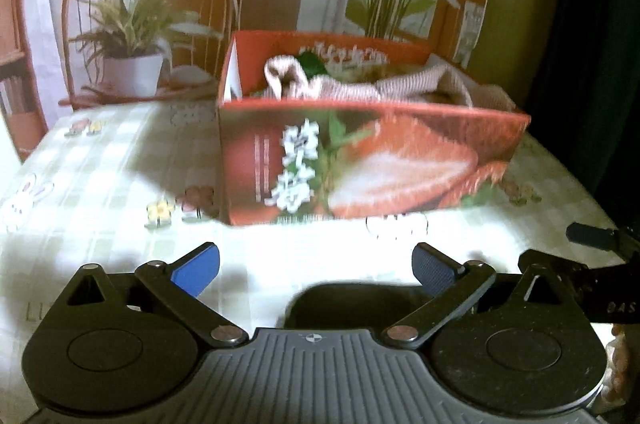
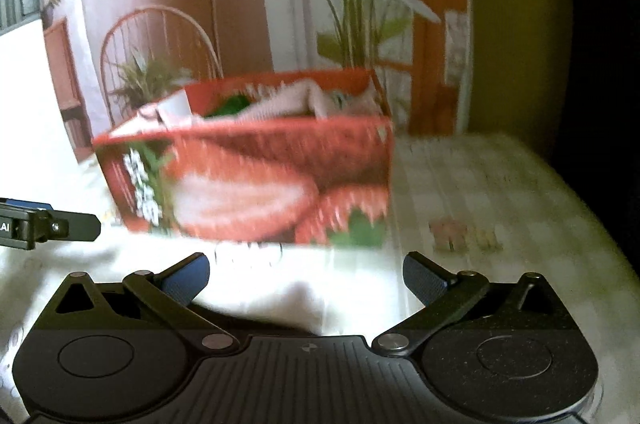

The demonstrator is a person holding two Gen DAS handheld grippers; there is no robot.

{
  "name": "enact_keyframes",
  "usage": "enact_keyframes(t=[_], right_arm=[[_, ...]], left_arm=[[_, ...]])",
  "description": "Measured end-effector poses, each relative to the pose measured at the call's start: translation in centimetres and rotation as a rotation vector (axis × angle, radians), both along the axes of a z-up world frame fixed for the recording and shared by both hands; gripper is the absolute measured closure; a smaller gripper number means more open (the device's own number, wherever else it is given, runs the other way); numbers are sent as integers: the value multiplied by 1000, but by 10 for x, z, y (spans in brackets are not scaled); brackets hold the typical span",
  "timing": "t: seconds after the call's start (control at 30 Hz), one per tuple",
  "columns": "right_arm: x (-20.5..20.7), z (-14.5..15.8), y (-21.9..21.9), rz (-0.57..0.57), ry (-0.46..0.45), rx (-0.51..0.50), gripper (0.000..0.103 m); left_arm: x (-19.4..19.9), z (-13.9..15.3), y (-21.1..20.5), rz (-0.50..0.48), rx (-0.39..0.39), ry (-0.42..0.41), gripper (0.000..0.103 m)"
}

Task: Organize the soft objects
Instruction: 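Move both grippers down and close them on the black eye mask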

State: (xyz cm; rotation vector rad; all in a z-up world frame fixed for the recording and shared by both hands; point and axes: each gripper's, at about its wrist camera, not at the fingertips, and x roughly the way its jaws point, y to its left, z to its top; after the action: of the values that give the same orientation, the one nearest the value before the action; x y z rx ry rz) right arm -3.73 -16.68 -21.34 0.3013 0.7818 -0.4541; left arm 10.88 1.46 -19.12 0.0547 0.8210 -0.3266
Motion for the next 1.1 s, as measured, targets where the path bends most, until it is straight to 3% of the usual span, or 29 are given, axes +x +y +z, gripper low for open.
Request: enact_keyframes(t=[0.23,0.57,0.8,1.1], right_arm=[[-12,-18,11,11,56,44,0],[-9,-35,18,42,113,81,2],[-9,-42,12,8,137,107,10],[-12,-44,9,-16,163,145,24]], left_arm=[[-7,-25,0,2,23,46,0],[-16,-54,4,14,-21,112,0],[-18,-57,5,-7,-43,84,1],[-18,-65,-2,-72,-40,66,17]])
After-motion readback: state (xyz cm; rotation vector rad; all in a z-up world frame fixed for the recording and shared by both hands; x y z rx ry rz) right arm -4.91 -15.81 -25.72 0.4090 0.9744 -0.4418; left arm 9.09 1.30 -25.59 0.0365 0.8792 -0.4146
